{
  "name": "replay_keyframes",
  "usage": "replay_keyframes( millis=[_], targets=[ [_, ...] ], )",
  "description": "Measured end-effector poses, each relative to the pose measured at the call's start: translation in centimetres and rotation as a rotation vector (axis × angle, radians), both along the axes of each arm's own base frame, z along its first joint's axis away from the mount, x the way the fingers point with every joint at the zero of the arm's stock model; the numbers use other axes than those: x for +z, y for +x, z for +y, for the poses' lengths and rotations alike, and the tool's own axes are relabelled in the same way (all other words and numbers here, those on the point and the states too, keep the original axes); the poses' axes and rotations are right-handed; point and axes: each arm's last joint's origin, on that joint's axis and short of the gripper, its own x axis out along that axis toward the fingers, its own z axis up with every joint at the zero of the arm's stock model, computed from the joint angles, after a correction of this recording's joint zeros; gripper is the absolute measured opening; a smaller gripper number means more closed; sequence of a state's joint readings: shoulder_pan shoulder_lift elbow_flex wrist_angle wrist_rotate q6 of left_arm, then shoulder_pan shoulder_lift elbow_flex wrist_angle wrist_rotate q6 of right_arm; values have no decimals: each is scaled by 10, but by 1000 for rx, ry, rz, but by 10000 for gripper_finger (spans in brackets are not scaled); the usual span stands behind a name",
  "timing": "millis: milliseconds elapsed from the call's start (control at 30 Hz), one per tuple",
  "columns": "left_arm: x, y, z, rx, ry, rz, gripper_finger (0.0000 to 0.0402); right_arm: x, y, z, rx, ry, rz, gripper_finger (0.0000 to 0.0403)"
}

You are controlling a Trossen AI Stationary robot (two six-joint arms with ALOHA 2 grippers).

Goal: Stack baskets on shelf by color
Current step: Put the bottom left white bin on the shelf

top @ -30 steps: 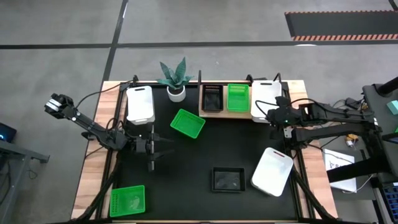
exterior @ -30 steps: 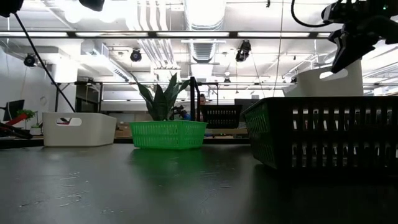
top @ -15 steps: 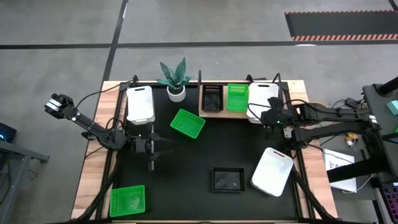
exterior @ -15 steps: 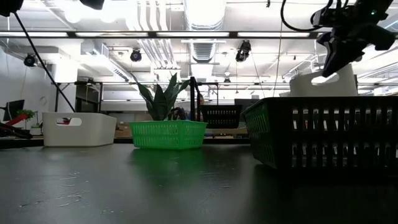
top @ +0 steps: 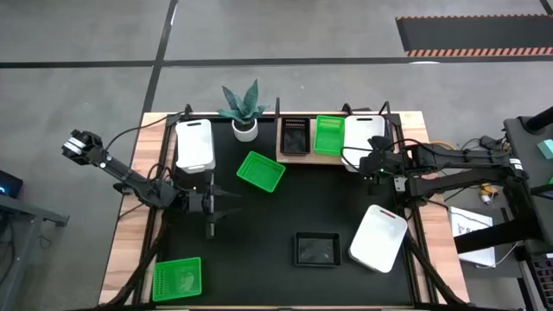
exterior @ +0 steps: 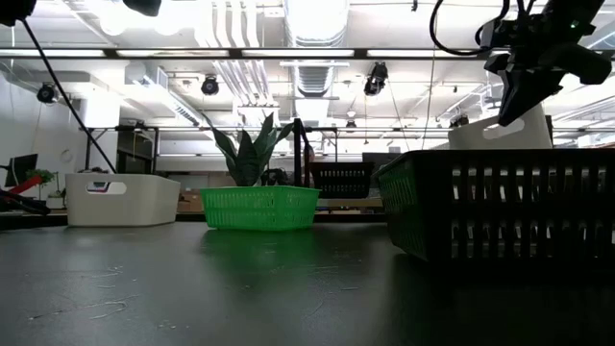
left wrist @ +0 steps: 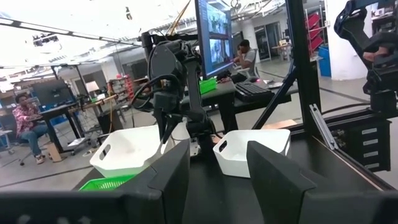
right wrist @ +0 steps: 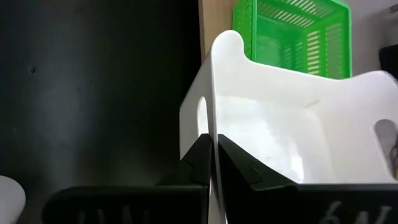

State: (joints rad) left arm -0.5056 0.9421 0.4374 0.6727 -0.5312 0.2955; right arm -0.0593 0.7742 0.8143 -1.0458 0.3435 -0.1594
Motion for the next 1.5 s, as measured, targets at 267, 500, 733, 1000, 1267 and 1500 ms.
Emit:
replay_keyframes(
  millis=[267,500,733,1000,1267,1500],
  targets=[
    [1,0,0,0,-5,-5,145,0,0,0,26,-32,17,8],
    [1,0,0,0,-3,-2,145,0,0,-1,25,-38,18,8],
    [0,0,0,0,-2,-1,145,0,0,-1,25,-39,19,9],
    [1,0,0,0,-3,-2,145,0,0,-1,23,-41,19,9],
    [2,0,0,0,-5,-6,145,0,0,-2,-8,-64,14,39],
    [2,0,0,0,-6,-7,145,0,0,-3,-46,-86,5,94]
  ],
)
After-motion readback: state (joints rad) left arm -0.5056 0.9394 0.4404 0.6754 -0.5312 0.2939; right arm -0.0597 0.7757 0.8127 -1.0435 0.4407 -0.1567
